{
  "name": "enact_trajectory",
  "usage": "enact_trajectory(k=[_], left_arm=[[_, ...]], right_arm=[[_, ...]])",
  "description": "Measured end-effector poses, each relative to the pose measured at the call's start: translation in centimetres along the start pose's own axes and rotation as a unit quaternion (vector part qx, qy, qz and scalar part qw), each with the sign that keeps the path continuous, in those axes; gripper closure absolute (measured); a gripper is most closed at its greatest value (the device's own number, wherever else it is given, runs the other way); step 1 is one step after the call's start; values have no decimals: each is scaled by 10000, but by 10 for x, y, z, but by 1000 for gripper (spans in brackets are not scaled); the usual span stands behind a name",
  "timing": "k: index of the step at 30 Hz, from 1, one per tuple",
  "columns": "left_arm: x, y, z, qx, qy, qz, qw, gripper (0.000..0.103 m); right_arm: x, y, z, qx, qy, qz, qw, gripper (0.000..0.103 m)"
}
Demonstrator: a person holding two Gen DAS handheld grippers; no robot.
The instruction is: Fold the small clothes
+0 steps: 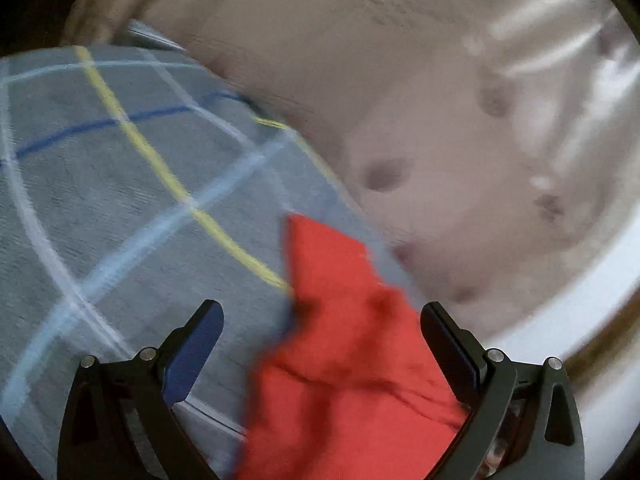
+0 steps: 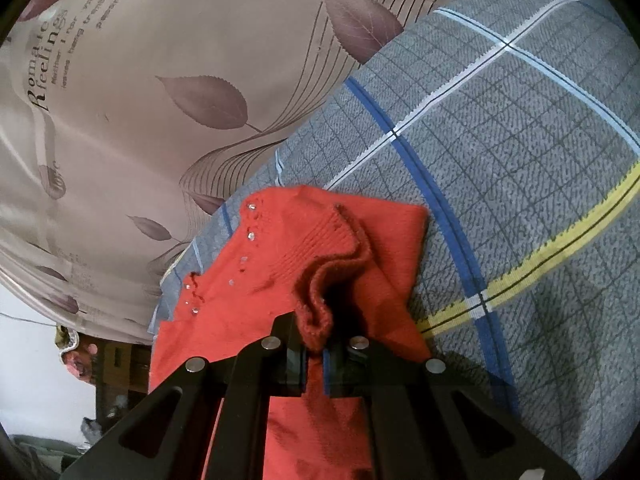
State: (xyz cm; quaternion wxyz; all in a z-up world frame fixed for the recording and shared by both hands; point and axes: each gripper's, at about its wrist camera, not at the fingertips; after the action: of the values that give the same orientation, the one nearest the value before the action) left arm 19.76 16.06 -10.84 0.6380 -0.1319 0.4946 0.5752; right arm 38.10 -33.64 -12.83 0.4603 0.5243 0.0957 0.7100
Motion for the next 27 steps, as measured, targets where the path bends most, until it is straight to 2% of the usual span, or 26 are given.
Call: enact_trajectory(k=[2, 4, 6, 8, 9, 11, 15, 18, 22, 27], left_arm=[[-20, -5, -15, 606, -165, -583, 9963, 4], [-35, -14, -26, 988, -242, -969, 9901, 4], [-45, -34, -36, 1312, -326, -964, 9861, 4], [-43, -60, -40, 1685, 48, -876, 9818, 4], [-41, -70, -40, 1734, 285, -882, 9805, 4], [-51, -72, -35, 1381, 51, -849, 9868, 4], [-49, -91, -17, 979, -282, -300, 9943, 4], [-35, -78, -6, 269, -338, 20, 9991, 4], [-21, -52, -1, -327, -178, 291, 9989, 4], [-15, -32, -3, -637, -302, 805, 9943, 4]], right_arm=[[0, 0, 0, 3, -44, 49, 10000, 101], [0, 0, 0, 1, -58, 71, 10000, 101], [-1, 0, 0, -1, -49, 62, 10000, 101], [-2, -1, 0, -5, -34, 57, 10000, 101], [-2, 0, 0, -5, -37, 64, 10000, 101], [-4, 0, 0, -6, -57, 95, 9999, 101], [-8, 0, 0, -13, -85, 131, 9999, 101], [-8, 1, 1, -6, -83, 160, 9998, 101], [-8, 2, 1, -1, -51, 142, 9999, 101], [-6, 1, 1, 14, -26, 109, 9999, 101]])
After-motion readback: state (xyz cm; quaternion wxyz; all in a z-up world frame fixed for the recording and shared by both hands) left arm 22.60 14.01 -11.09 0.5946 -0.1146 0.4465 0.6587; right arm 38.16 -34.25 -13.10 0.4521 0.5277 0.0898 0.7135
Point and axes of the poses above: each gripper's, at about its wrist camera, not at the fingertips, and y roughly against the way its jaws point, x to its left, z to its top, and after that the axes turned 4 degrees about y, right-handed
